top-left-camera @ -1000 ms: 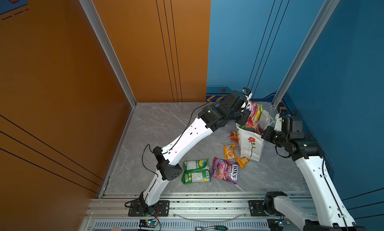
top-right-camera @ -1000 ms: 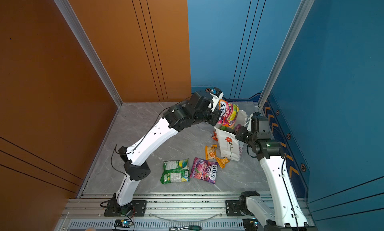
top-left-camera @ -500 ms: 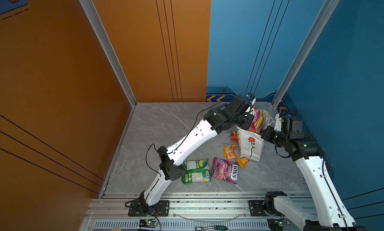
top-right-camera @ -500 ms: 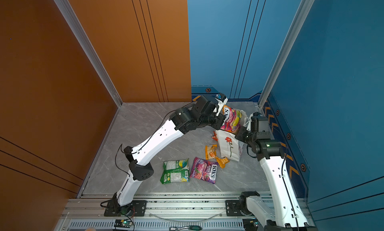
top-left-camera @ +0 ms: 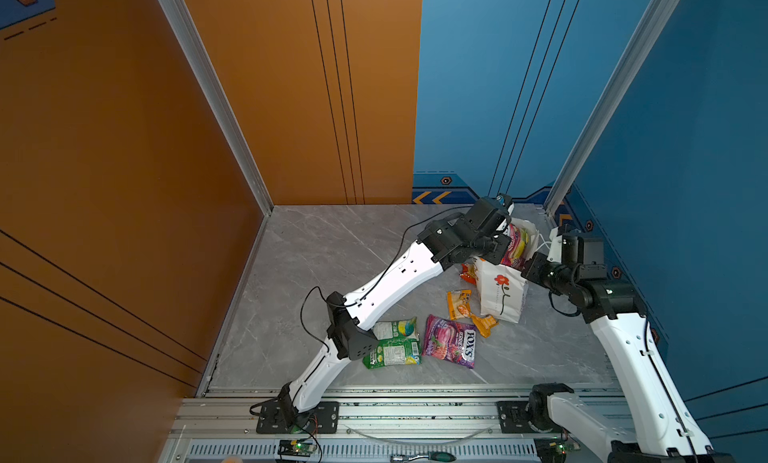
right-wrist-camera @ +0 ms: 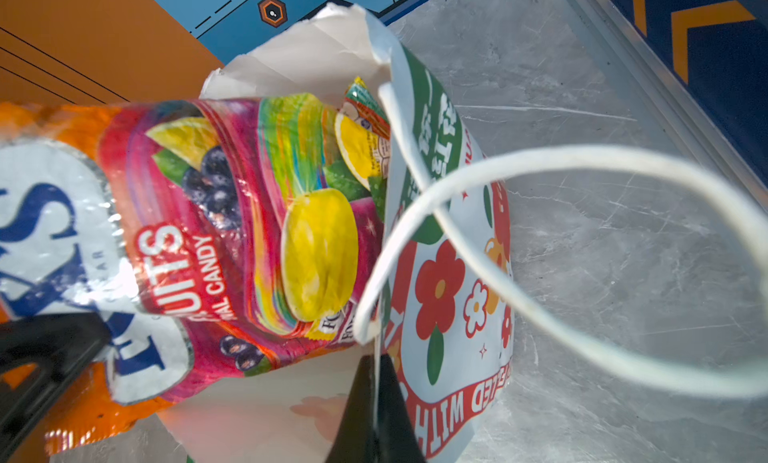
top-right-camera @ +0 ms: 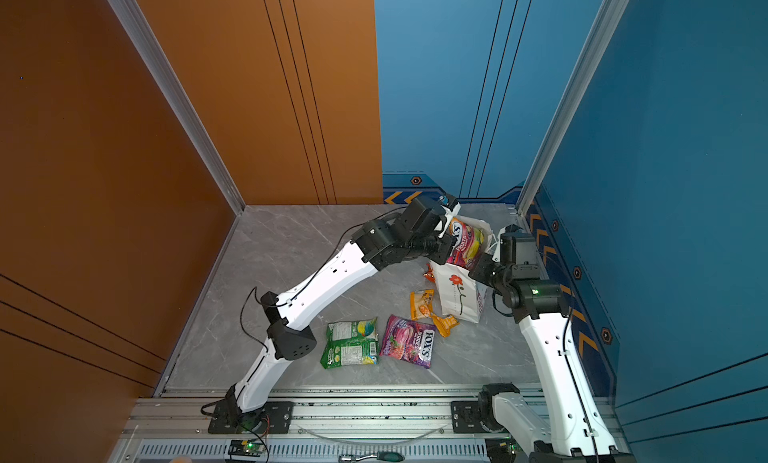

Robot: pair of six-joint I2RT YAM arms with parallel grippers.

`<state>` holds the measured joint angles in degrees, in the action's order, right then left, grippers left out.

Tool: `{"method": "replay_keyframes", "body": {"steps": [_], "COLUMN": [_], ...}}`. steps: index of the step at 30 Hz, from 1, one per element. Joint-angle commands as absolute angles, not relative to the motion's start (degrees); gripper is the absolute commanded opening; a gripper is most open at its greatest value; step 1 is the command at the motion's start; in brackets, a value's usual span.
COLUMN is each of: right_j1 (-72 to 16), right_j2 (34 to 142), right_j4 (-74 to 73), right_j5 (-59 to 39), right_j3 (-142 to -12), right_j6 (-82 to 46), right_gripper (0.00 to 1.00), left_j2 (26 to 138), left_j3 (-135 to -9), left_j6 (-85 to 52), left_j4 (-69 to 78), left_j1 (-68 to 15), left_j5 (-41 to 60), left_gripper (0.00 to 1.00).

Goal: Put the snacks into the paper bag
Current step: 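Lower the orange candy bag into the paper bag and open the left gripper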

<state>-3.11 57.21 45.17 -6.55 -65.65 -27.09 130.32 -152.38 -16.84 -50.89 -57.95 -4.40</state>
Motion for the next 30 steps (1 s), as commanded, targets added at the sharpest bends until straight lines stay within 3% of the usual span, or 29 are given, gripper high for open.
{"method": "replay_keyframes", "body": {"steps": [1, 17, 30], "right_j1": [-4.27, -11.59, -12.72], "right_j2": [56.95, 58.86, 59.02], "right_j4": [39.47, 38.89, 39.47], "right_j5": [-5.46, -3.34, -2.21], "right_j3": [-66.26, -68.36, -68.82], "right_j6": [-27.78, -27.08, -26.54], "right_gripper": [0.00, 0.00, 0.00], "left_j2": [130.73, 134.28, 137.26], "left_j3": [-154.14, -156.49, -156.78], "left_j6": [-17.38, -18.88, -21.88], "left_j4": [-49.00, -48.39, -40.91], "left_j1": [-58.63, -56.12, -54.15], "left_j5": [-4.28, -2.32, 4.17], "left_gripper": [0.00, 0.00, 0.00]}}
